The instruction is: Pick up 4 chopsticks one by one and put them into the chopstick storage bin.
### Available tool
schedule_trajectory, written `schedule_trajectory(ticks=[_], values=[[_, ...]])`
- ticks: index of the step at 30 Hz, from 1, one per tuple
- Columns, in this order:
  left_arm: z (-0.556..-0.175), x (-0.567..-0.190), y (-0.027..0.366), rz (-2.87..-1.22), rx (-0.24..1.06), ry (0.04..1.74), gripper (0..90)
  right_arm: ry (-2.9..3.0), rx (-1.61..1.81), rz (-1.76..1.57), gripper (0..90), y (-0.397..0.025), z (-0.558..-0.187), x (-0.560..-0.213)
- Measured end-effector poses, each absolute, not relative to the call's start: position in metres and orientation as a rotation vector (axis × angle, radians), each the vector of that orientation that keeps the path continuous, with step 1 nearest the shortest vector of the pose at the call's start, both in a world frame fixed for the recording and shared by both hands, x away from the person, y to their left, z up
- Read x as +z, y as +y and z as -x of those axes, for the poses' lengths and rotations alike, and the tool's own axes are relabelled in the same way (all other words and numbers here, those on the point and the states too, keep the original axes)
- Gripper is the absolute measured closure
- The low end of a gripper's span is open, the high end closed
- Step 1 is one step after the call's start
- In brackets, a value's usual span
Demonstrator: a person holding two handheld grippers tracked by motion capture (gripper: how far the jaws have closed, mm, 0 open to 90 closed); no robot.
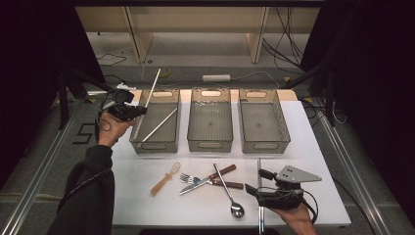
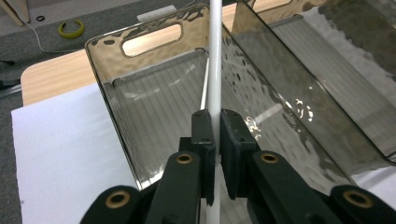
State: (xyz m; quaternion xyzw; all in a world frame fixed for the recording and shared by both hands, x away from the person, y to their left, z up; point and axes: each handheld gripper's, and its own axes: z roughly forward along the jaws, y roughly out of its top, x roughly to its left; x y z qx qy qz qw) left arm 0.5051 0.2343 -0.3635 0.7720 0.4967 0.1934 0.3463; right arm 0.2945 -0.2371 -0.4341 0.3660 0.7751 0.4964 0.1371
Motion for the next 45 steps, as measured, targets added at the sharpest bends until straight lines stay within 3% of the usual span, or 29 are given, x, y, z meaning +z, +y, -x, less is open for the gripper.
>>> schedule_trajectory(ticks=[45], values=[[-0.511, -0.411, 0.228, -2.111, 0.522, 1.336, 82.9, 2.242, 1.435, -1.062, 27.1, -0.237, -0.294, -0.434]])
